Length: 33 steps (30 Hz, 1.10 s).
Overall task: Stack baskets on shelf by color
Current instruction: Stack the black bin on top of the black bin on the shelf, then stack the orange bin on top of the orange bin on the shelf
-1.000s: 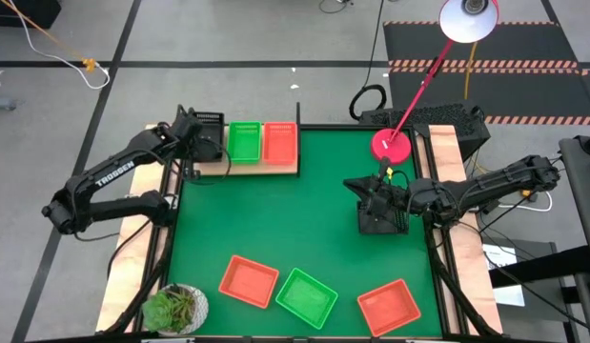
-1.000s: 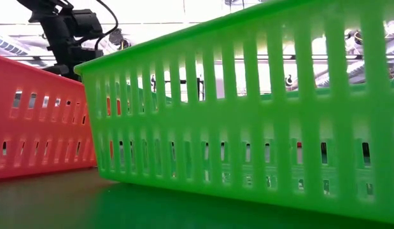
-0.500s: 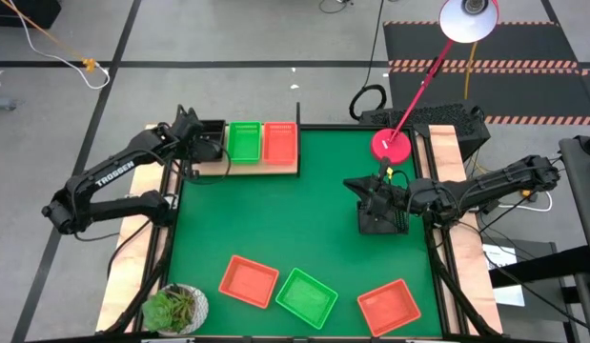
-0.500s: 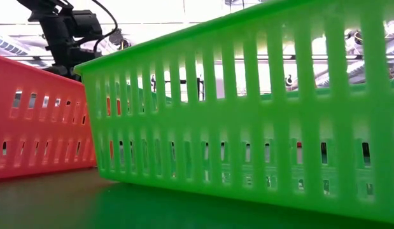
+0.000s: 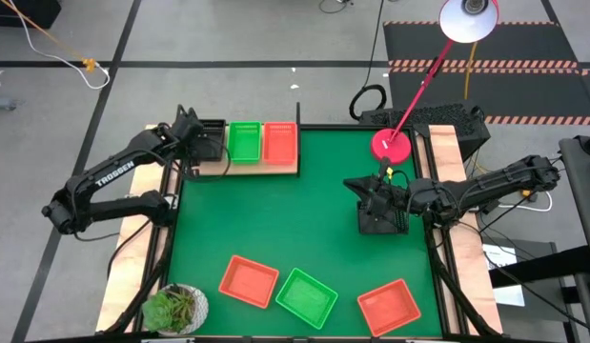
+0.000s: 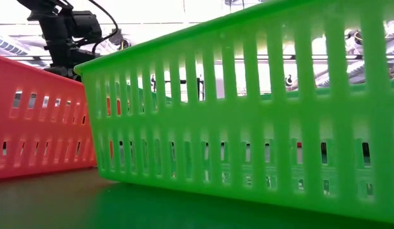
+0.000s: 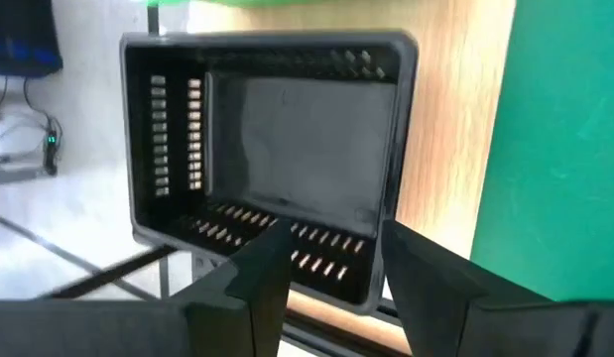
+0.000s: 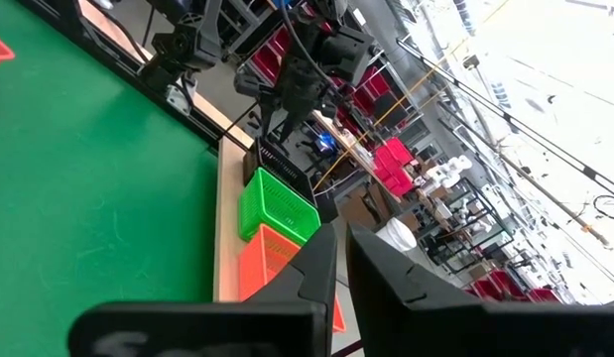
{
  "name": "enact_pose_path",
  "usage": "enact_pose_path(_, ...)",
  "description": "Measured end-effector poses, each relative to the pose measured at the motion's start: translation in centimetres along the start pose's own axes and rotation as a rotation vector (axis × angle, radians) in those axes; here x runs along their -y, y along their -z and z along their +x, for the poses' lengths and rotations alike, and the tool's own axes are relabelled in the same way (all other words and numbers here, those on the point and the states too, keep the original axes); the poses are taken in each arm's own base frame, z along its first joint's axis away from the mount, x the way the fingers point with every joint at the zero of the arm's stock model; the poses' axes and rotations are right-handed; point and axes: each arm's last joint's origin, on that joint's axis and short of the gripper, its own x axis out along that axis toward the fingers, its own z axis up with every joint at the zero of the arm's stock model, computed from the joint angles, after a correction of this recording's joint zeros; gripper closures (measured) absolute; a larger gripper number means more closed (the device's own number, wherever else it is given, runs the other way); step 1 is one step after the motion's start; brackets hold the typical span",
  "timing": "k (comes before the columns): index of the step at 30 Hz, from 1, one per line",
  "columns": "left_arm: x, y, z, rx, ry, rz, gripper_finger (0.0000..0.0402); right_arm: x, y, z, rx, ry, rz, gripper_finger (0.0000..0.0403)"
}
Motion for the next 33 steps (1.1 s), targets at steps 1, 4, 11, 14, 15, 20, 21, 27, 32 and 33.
enact_pose_path(1, 0.0, 0.0, 0.0, -0.006, -0.001, -0.011, 0.0239, 0.0, 0.0, 0.0, 0.0, 0.0, 0.0, 0.0383)
enact_pose_path(4, 0.2, -0.1, -0.1, -0.009, -0.006, -0.04, 0.0242, 0.0, 0.0, 0.0, 0.0, 0.0, 0.002, 0.0383)
enact_pose_path(11, 1.1, -1.2, -0.7, -0.018, -0.07, -0.139, 0.0268, -0.1, 0.0, 0.0, 0.017, -0.017, 0.029, 0.0383)
enact_pose_path(14, 1.6, -2.2, -1.4, 0.03, -0.07, -0.19, 0.0282, -0.1, -0.2, 0.0, 0.06, -0.044, 0.079, 0.0383)
enact_pose_path(15, 1.8, -2.5, -1.7, 0.05, -0.068, -0.205, 0.0286, 0.0, -0.3, 0.0, 0.075, -0.048, 0.1, 0.0383)
enact_pose_path(20, 2.9, -4.1, -3.3, 0.149, -0.039, -0.284, 0.0308, 0.1, -0.6, 0.0, 0.116, -0.065, 0.181, 0.0383)
enact_pose_path(21, 3.2, -4.4, -3.6, 0.165, -0.029, -0.303, 0.031, 0.1, -0.6, 0.0, 0.121, -0.068, 0.199, 0.0383)
enact_pose_path(27, 5.5, -5.5, -4.7, 0.239, 0.051, -0.398, 0.0326, 0.0, -1.1, 0.4, 0.12, -0.088, 0.329, 0.0383)
enact_pose_path(32, 7.5, -6.3, -5.7, 0.301, 0.123, -0.441, 0.0343, -0.6, -3.0, 1.7, 0.113, -0.141, 0.383, 0.0383)
enact_pose_path(33, 7.9, -6.4, -5.9, 0.317, 0.136, -0.43, 0.0347, -0.9, -3.5, 2.0, 0.111, -0.156, 0.382, 0.0383)
